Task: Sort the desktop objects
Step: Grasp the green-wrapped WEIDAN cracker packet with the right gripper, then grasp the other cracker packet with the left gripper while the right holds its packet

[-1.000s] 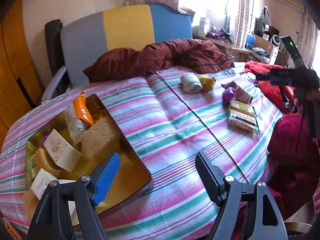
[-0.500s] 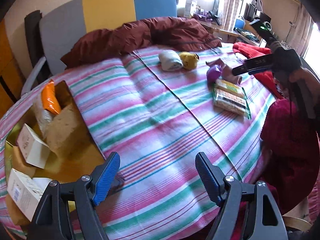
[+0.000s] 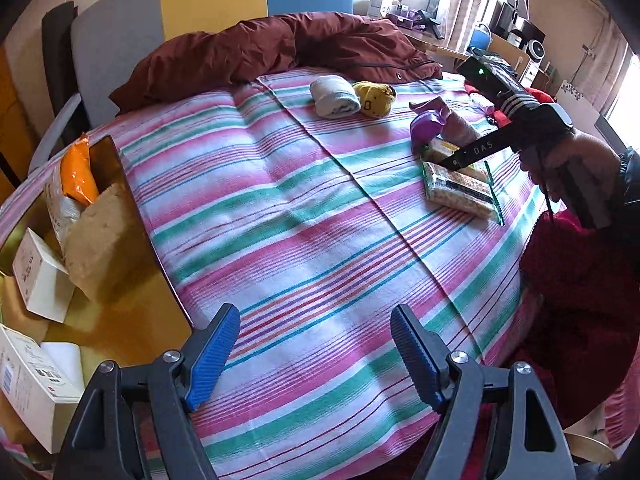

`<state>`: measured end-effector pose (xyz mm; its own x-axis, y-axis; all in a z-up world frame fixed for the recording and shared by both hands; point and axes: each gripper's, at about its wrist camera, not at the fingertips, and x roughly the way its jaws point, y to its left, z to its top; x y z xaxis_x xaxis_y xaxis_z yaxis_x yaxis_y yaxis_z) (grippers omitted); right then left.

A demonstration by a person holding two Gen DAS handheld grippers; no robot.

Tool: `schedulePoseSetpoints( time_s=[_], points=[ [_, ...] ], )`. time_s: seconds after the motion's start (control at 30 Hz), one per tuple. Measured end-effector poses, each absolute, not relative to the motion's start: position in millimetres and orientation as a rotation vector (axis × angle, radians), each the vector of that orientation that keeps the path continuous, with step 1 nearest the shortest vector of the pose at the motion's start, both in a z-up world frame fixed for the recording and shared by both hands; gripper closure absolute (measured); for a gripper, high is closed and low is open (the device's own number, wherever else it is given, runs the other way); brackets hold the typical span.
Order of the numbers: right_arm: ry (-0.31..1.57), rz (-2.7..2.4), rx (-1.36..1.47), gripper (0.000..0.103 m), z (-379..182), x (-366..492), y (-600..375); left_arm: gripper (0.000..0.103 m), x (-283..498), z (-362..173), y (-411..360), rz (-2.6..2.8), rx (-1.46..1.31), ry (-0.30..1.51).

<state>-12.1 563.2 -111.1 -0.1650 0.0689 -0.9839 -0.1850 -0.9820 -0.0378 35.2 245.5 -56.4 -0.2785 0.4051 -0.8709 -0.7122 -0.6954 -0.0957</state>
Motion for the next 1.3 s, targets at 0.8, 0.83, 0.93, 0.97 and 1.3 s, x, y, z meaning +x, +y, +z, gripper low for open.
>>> schedulePoseSetpoints(
  time_s=[0.8, 0.83, 0.93, 0.97, 1.3],
  points=[
    [0.075, 2.641, -2.047, 0.05, -93.1, -3.1, 493.5, 0.024, 23.4, -81.7, 291.4, 1.755, -1.514, 0.085],
    [0.078, 2.622, -2.036, 0.05, -93.8, -6.3, 498.6, 0.024, 22.0, -82.4, 295.9, 1.753, -1.526, 0.068],
    [0.089, 2.583, -1.997, 0.05, -91.0, -9.0, 512.1, 0.024, 21.3, -83.5, 308.3, 1.77, -1.545, 0.061],
    [0.095, 2.583, -1.982, 0.05, -89.2, -8.6, 515.2, 0.024, 20.6, -83.8, 312.3, 1.77, -1.556, 0.057],
    [0.234, 2.675, -1.788, 0.057, -57.7, -1.2, 544.4, 0.024, 4.4, -90.0, 359.2, 1.855, -1.609, 0.044]
  ],
)
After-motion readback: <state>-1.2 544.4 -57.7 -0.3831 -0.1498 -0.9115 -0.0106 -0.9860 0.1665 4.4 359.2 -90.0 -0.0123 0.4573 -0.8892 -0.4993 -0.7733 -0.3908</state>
